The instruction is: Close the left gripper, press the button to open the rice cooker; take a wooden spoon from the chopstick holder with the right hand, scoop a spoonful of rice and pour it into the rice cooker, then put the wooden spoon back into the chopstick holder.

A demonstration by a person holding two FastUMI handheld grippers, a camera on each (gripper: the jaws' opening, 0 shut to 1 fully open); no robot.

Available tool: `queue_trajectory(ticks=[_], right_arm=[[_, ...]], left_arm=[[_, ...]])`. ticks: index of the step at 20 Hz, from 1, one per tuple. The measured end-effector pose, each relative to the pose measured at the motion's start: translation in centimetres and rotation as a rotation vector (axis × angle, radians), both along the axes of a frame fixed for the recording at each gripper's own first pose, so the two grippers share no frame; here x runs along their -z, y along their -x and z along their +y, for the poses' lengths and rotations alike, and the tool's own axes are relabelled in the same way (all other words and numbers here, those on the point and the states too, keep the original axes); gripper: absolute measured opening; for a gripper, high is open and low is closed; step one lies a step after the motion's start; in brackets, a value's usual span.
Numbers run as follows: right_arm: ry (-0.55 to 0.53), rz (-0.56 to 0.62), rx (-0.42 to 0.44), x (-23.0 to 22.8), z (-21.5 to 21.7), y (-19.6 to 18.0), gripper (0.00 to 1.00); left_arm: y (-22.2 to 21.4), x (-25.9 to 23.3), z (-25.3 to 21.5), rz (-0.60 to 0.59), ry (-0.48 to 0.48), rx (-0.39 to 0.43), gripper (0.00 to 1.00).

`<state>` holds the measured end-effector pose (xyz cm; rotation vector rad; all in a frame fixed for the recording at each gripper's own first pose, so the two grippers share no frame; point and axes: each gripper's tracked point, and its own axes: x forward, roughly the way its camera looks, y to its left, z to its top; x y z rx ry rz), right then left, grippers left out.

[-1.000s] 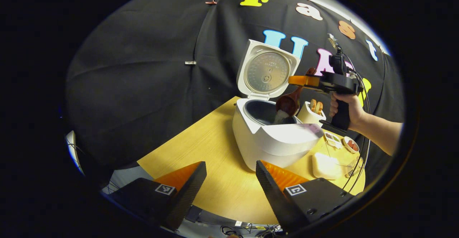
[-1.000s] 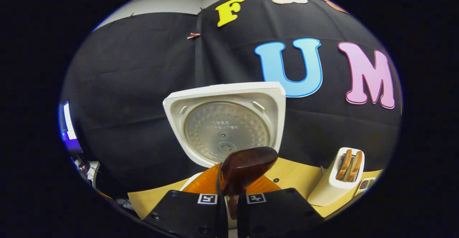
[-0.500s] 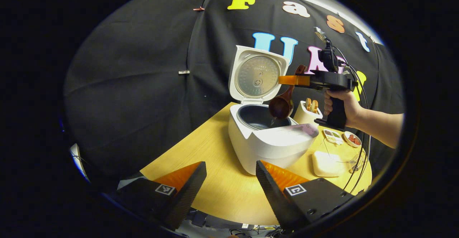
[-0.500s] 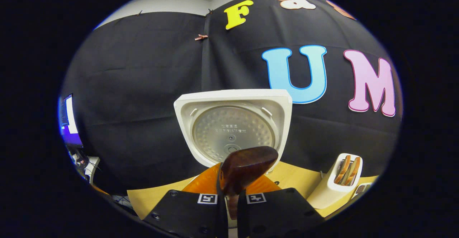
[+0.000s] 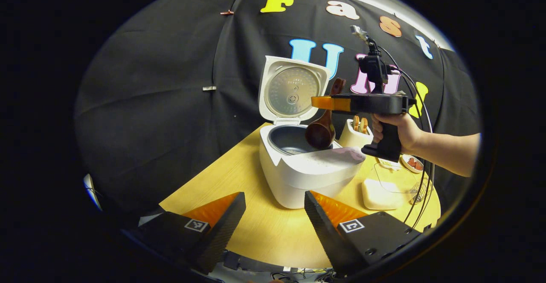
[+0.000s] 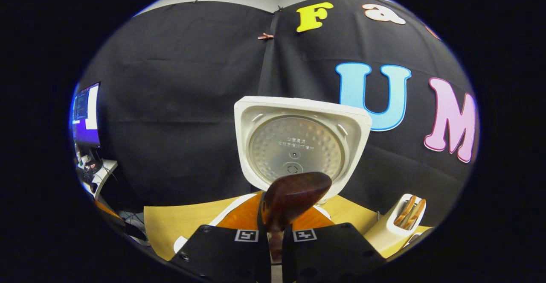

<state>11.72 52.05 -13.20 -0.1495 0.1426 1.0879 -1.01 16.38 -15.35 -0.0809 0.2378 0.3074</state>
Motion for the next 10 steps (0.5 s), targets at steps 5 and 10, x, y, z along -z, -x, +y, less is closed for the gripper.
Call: queue_trajectory(ticks=[5,10], right_arm=[[-0.112,0.036,0.089,-4.3,-3.2,-1.5,0.14],[-0.229,0.043,0.254,-9.4,-12.3,-5.0,0.14]], left_arm=[[0.1,0.0,-0.4,0.0,0.007,0.008,0.96],[-0.8,-1.6,-2.1,-0.027,0.021,0.036,0.96]])
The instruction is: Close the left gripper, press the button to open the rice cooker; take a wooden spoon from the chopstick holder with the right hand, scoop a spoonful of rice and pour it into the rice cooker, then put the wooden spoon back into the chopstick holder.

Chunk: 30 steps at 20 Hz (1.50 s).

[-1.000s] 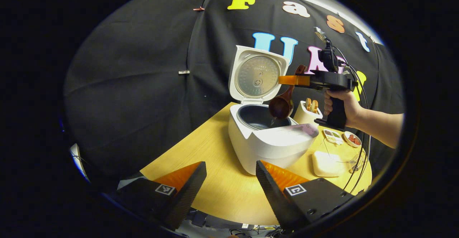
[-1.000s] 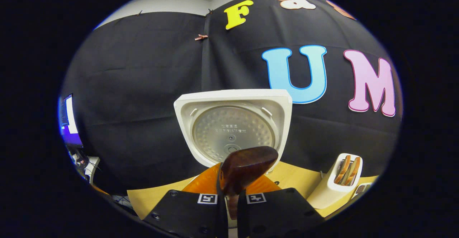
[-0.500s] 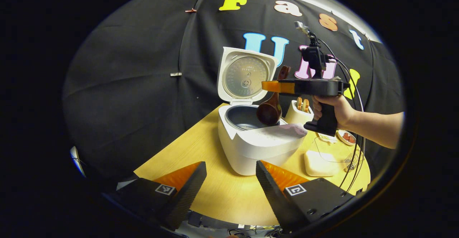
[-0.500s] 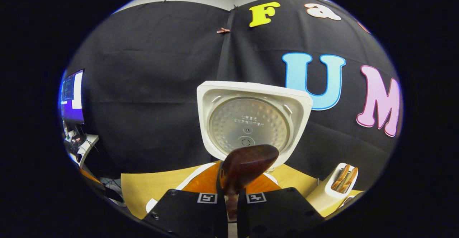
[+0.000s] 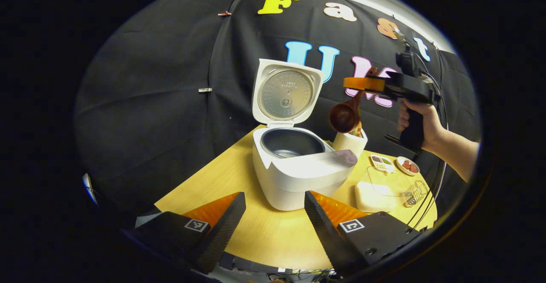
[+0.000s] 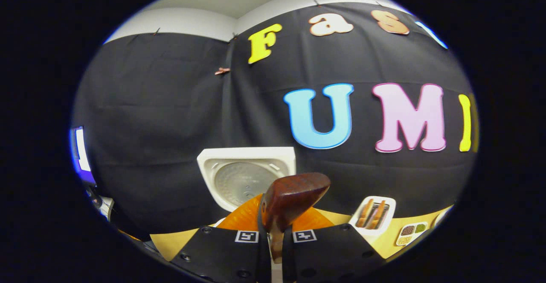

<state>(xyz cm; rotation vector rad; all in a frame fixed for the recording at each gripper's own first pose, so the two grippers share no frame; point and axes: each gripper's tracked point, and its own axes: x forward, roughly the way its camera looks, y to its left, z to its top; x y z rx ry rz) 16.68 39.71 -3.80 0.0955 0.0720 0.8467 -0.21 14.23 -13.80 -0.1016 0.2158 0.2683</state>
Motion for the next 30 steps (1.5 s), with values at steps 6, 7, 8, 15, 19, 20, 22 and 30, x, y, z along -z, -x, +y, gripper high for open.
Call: queue_trajectory(ticks=[6,7,8,15,19,20,22,30], right_arm=[[-0.028,-0.002,0.251,-2.2,-16.0,-4.4,0.14],[-0.027,0.002,0.297,-1.9,-18.9,-5.2,0.14],[-0.025,0.013,0.345,-1.6,-22.0,-5.6,0.14],[-0.001,0.157,0.555,4.1,-37.5,-5.9,0.14],[0.02,0.258,0.601,8.3,-42.5,-5.4,0.14],[0.024,0.279,0.608,9.4,-43.3,-5.3,0.14],[0.029,0.32,0.621,11.5,-44.5,-5.3,0.14],[0.038,0.498,0.654,20.1,-46.5,-5.0,0.14]], left_arm=[[-2.7,-2.0,-4.0,-0.023,0.003,0.067,0.96],[-3.2,-2.2,-4.7,-0.027,0.003,0.073,0.96],[-3.6,-2.4,-5.4,-0.03,0.004,0.077,0.96],[-6.4,-2.9,-9.5,-0.022,0.008,0.082,0.95],[-7.5,-3.7,-11.2,-0.018,0.0,0.074,0.96],[-7.7,-4.0,-11.5,-0.019,-0.003,0.063,0.96],[-7.7,-4.8,-11.7,-0.035,-0.009,0.026,0.96],[-7.9,-7.3,-13.9,-0.065,-0.009,-0.056,0.95]])
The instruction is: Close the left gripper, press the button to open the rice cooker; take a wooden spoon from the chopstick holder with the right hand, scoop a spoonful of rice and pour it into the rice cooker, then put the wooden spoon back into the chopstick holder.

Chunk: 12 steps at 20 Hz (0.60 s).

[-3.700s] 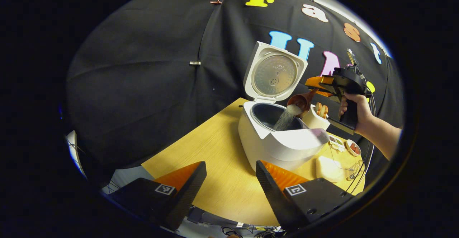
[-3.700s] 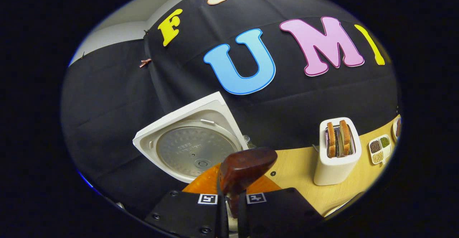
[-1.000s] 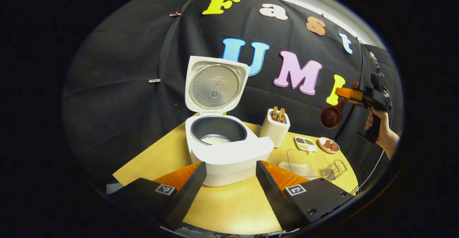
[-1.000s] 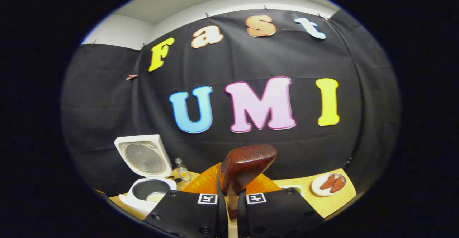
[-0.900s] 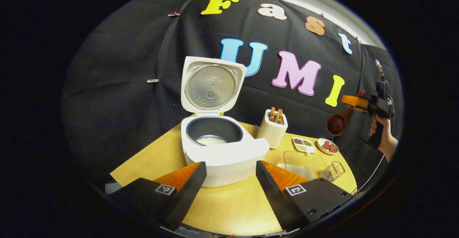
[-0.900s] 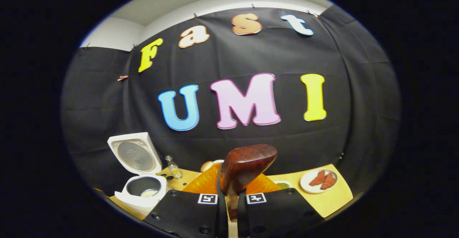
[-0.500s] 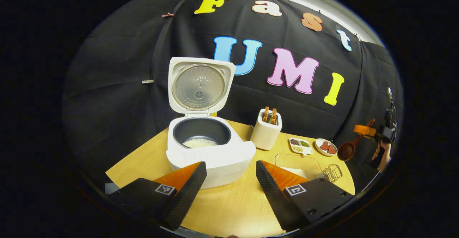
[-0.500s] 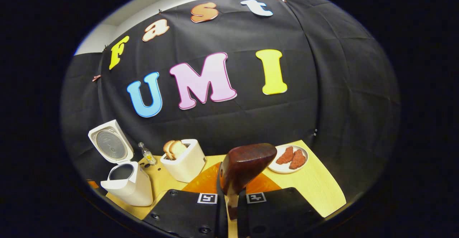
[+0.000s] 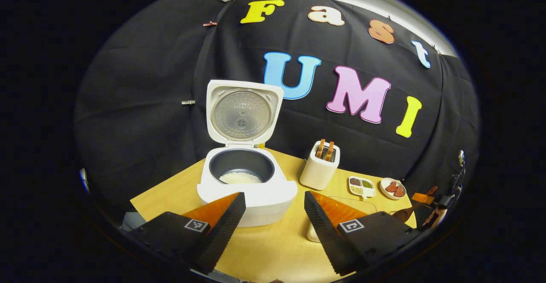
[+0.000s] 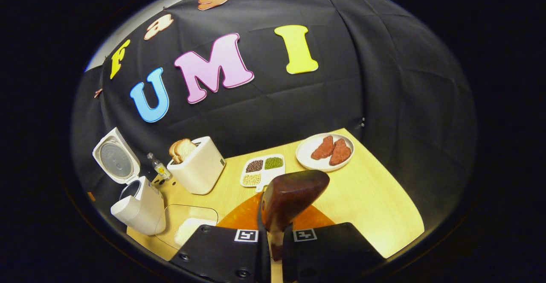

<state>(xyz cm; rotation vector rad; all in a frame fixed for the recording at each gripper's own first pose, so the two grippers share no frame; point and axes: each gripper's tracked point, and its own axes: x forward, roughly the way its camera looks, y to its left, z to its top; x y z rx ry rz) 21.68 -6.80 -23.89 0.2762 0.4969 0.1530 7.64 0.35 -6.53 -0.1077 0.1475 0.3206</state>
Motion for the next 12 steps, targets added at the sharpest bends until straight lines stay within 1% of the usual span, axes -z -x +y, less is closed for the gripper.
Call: queue_trajectory(ticks=[3,5,7,8,9,10,11,12], right_arm=[[-0.047,0.062,0.037,2.8,-0.3,-0.4,0.15],[-0.077,0.101,0.059,4.1,-0.4,-0.7,0.16],[-0.098,0.125,0.073,4.4,-0.7,-0.5,0.19],[-0.076,0.114,0.084,4.4,-1.3,-0.5,0.22],[-0.049,0.088,0.089,3.8,-1.9,-0.4,0.23],[-0.022,0.06,0.094,3.2,-2.4,-0.3,0.33],[-0.005,0.033,0.097,2.5,-2.7,-0.2,0.66],[0.013,0.012,0.105,0.9,-3.7,1.3,1.0]], left_arm=[[0.5,-0.6,0.0,0.003,-0.047,-0.032,0.95],[0.9,-0.8,0.3,0.006,-0.054,-0.057,0.95],[1.3,-1.4,0.8,0.003,-0.038,-0.092,0.95],[1.5,-2.0,1.0,-0.015,-0.014,-0.106,0.96],[1.6,-3.0,0.9,-0.039,0.012,-0.105,0.95],[1.4,-4.1,0.8,-0.056,0.025,-0.104,0.96],[1.2,-5.4,1.0,-0.066,0.02,-0.106,0.96],[1.0,-6.7,1.4,-0.078,0.002,-0.11,0.95]])
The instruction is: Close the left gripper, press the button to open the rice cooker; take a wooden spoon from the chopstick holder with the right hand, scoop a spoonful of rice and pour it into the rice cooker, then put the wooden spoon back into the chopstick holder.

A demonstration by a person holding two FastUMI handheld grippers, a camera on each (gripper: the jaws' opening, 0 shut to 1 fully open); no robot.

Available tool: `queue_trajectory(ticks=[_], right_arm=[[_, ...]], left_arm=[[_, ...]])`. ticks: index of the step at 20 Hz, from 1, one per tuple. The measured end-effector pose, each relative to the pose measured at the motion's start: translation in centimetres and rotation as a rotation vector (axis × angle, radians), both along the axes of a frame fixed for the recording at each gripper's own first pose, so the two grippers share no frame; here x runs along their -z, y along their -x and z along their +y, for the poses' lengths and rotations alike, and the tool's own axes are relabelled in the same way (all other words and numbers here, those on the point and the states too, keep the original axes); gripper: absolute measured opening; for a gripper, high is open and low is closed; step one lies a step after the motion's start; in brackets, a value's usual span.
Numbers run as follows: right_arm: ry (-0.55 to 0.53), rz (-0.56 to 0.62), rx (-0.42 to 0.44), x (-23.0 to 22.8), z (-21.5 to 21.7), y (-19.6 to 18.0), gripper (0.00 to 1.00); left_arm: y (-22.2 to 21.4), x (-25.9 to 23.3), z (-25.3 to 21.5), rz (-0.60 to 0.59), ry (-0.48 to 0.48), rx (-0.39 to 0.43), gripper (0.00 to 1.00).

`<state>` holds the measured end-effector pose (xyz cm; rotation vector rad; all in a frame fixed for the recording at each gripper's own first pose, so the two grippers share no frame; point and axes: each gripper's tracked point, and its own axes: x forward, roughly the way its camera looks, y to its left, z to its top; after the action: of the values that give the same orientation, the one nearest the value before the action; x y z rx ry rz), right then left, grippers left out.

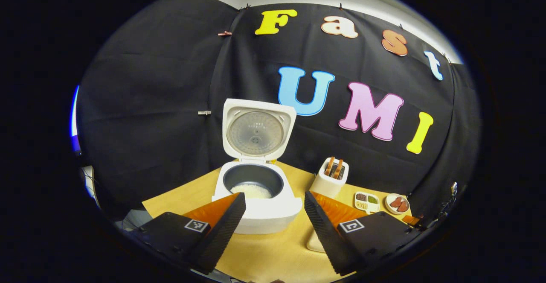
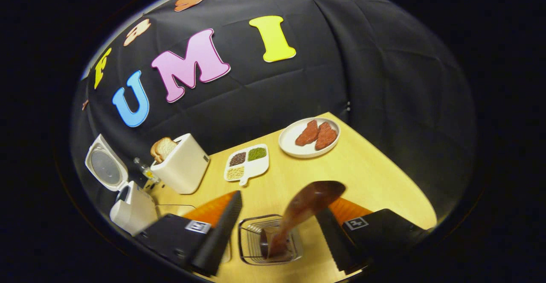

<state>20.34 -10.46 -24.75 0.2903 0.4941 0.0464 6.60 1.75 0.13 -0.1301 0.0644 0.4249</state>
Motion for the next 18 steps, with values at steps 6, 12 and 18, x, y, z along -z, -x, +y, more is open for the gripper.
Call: queue_trajectory(ticks=[6,12,18], right_arm=[[0.2,-0.143,0.057,-5.0,-3.4,2.4,0.99],[0.295,-0.276,0.069,-11.5,-3.7,7.3,0.99],[0.288,-0.303,0.08,-13.6,-1.8,10.5,0.98]], left_arm=[[-3.4,-7.4,2.6,-0.022,-0.025,0.04,0.95],[-8.2,-14.6,6.2,-0.039,-0.106,0.066,0.95],[-15.4,-20.0,11.8,-0.059,-0.131,0.103,0.95]])
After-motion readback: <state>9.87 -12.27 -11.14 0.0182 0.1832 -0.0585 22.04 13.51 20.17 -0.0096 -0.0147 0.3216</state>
